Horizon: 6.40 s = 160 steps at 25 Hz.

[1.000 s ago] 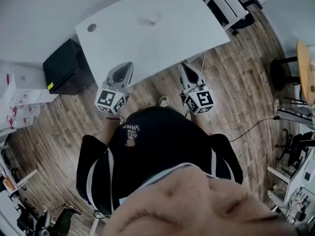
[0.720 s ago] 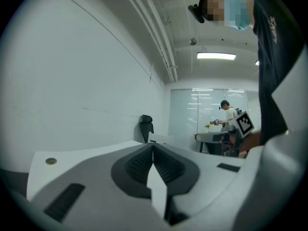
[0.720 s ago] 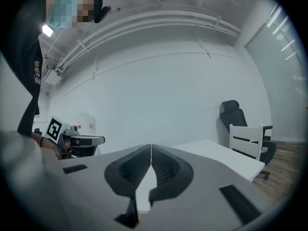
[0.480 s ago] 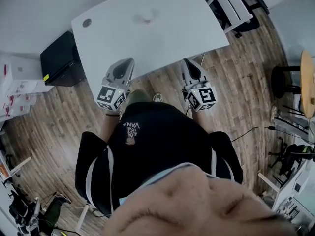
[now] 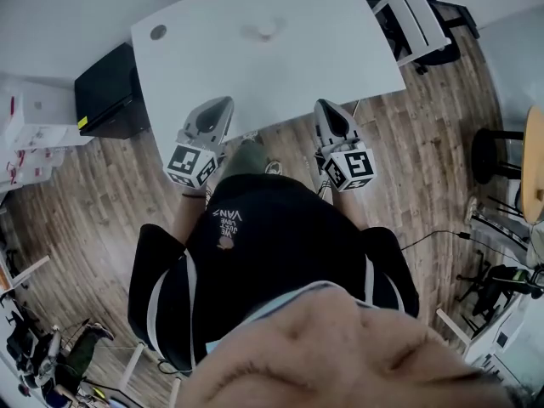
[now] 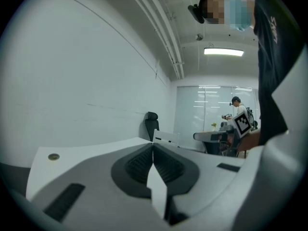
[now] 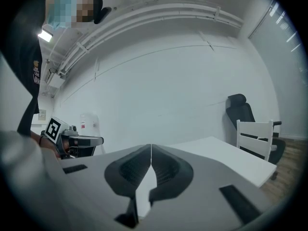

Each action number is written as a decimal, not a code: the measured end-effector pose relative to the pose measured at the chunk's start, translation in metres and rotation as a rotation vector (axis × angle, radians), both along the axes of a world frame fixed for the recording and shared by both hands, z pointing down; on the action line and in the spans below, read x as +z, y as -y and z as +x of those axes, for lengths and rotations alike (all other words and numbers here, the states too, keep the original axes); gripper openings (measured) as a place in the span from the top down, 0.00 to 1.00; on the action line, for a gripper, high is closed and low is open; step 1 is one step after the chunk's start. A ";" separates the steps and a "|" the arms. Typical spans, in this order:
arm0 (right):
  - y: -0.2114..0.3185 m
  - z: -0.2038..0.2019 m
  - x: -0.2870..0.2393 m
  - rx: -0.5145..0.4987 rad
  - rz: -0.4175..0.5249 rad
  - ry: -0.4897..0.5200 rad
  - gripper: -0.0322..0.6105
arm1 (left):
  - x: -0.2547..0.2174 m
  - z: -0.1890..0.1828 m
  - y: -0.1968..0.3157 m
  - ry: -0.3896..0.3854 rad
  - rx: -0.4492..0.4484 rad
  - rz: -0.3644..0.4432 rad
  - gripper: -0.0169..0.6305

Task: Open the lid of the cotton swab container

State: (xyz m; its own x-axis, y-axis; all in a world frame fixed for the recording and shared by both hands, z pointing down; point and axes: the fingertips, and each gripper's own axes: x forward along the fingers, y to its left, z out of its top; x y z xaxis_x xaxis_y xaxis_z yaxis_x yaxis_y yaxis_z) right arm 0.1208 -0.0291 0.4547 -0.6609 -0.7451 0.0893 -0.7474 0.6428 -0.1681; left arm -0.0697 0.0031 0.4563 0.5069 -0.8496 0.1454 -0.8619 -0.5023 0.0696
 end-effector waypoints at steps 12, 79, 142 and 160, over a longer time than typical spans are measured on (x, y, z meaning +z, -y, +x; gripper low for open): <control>0.055 -0.013 -0.002 0.035 -0.008 -0.003 0.93 | 0.002 -0.014 0.072 0.013 0.037 -0.008 0.95; 0.174 -0.047 0.047 0.072 -0.137 -0.091 0.93 | 0.164 0.000 0.263 0.234 0.304 -0.112 0.94; 0.176 -0.024 0.063 0.115 -0.190 -0.104 0.93 | 0.217 0.047 0.289 0.482 0.621 -0.232 0.56; 0.170 -0.029 0.031 0.056 -0.114 -0.082 0.93 | 0.149 0.039 0.270 0.436 0.531 -0.191 0.56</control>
State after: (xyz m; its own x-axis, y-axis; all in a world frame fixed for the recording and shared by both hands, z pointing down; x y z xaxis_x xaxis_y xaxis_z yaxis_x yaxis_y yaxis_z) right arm 0.0919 -0.1994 0.4856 -0.6055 -0.7626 0.2274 -0.7958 0.5799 -0.1742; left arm -0.0307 -0.2666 0.6054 0.7071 -0.4438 0.5505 -0.4736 -0.8753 -0.0974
